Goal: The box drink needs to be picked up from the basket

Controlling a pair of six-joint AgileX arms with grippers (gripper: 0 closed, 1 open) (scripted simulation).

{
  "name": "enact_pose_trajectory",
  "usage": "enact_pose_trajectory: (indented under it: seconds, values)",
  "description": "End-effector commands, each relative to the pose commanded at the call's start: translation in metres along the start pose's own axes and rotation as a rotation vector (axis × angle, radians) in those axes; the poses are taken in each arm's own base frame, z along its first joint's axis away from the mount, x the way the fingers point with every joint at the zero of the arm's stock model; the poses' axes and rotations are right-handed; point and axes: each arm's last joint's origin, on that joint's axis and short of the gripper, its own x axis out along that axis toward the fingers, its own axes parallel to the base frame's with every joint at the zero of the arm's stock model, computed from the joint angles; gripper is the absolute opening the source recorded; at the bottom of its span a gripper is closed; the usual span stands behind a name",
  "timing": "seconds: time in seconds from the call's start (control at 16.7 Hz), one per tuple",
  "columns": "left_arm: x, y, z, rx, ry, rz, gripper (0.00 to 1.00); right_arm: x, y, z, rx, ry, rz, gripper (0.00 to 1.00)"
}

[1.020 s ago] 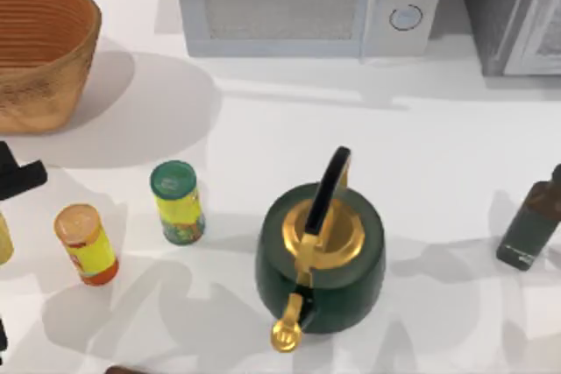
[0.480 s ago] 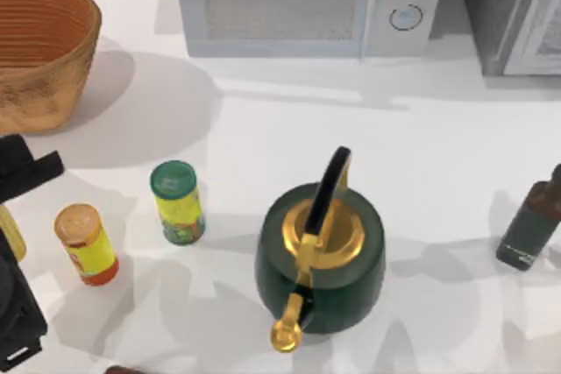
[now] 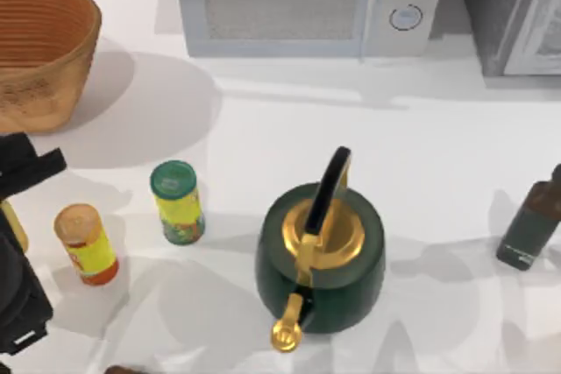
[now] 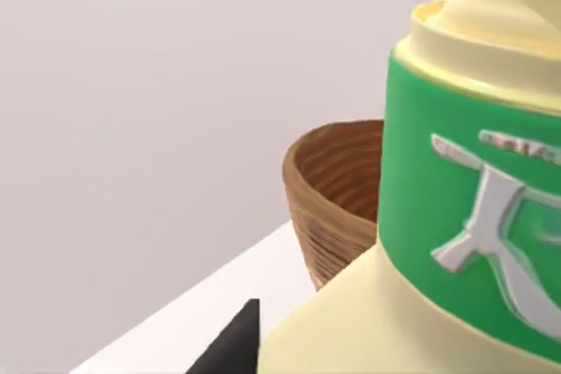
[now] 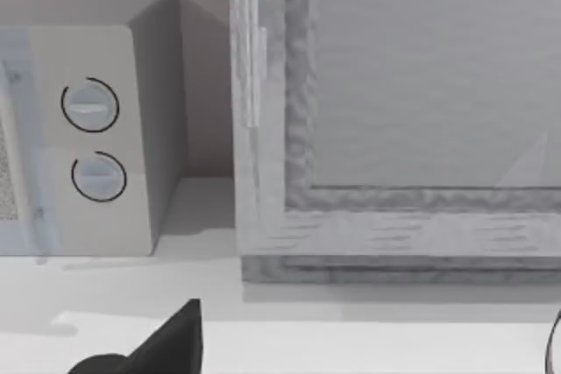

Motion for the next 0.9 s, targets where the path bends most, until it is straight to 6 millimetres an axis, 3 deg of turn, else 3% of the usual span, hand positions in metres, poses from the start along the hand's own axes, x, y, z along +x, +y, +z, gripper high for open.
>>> enact_pose_trajectory:
  seconds: [0.36, 0.66, 0.9]
  values:
    - [0.022, 0.002, -0.025, -0.013, -0.005, -0.015, 0.0, 0.0, 0.0, 0.0, 0.0, 0.0, 0.0, 1.0]
    - [0.023, 0.003, -0.027, -0.012, -0.005, -0.017, 0.0, 0.0, 0.0, 0.0, 0.0, 0.0, 0.0, 1.0]
    - [0.023, 0.003, -0.027, -0.012, -0.005, -0.017, 0.3, 0.0, 0.0, 0.0, 0.0, 0.0, 0.0, 1.0]
